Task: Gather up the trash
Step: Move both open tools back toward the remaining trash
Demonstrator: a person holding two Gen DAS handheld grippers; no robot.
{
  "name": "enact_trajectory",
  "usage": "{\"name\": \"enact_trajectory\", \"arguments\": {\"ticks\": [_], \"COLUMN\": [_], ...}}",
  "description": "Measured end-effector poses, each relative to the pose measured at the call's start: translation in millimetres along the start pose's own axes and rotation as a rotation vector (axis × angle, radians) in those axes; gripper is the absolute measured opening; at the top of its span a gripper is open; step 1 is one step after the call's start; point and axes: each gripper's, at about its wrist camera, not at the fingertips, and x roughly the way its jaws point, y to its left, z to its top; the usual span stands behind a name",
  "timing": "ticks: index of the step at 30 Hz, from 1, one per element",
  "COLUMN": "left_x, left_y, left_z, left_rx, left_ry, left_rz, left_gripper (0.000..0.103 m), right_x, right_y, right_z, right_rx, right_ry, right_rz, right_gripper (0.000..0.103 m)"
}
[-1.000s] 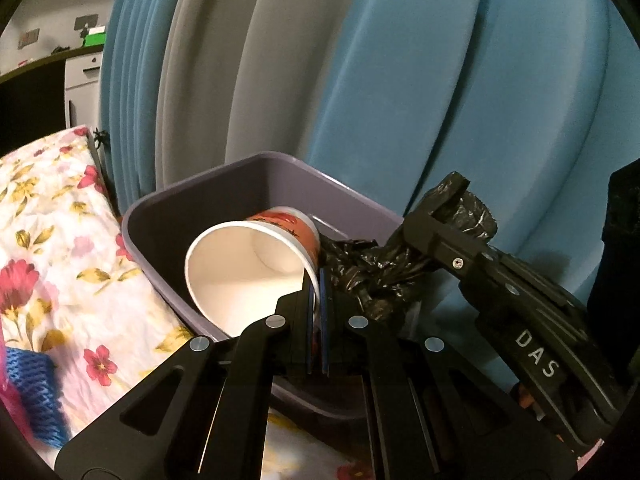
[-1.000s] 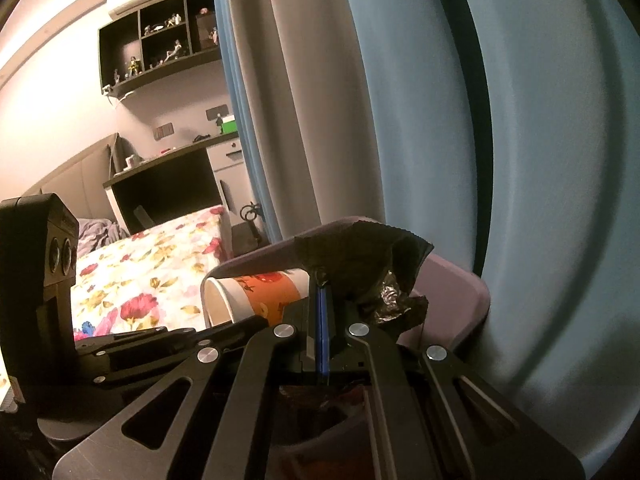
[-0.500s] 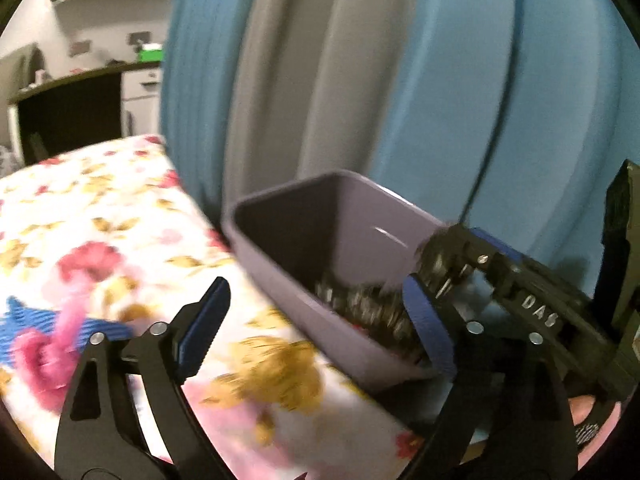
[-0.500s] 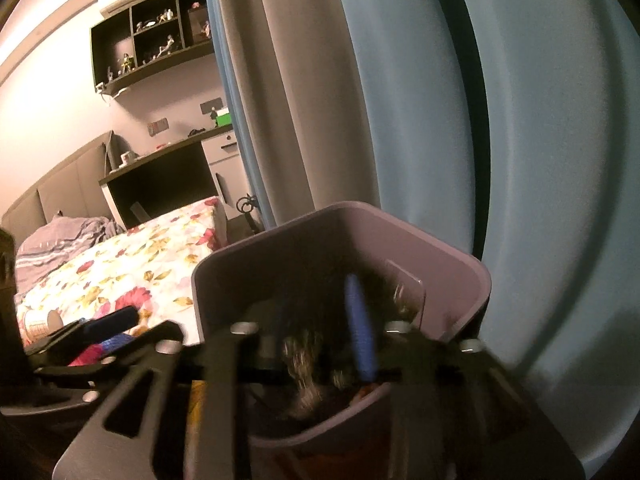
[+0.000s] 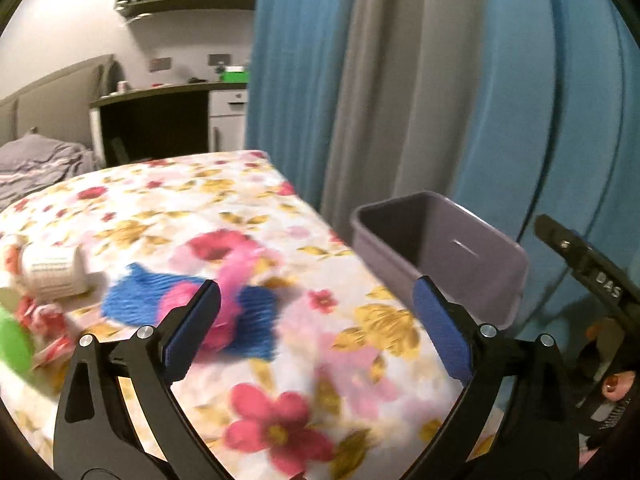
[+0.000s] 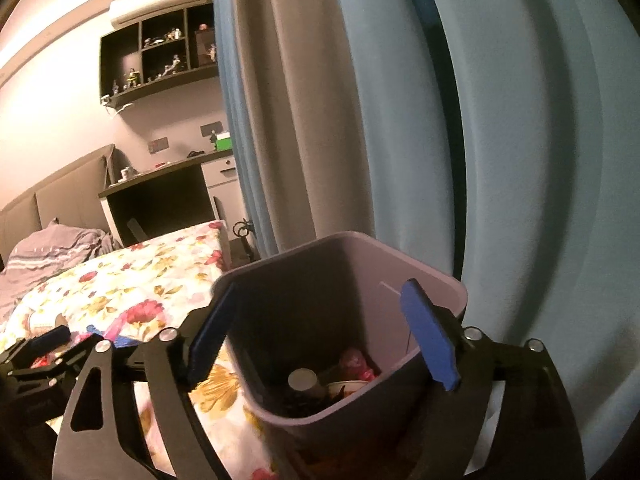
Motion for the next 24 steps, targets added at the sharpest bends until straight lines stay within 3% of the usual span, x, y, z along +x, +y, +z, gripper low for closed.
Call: {"name": "enact_trajectory", "arguments": {"ticks": [8, 24], "left_x": [-49, -129], "left_y": [46, 161], "left_z": [-16, -59], "left_rx": [-0.040, -0.230], "left_ry": [-0.040, -0.068], "left_rz": [0.133, 0.360], "left_gripper": [0.095, 0.095], "right_x": [-30, -63], "right_y": [36, 129], "right_z": [-8, -37], "right_rx": [-0.036, -0.103], "right_ry": [-0.027, -0.015], "right_rz": [0.066, 0.205], "right_gripper": [0.085, 0.085]}}
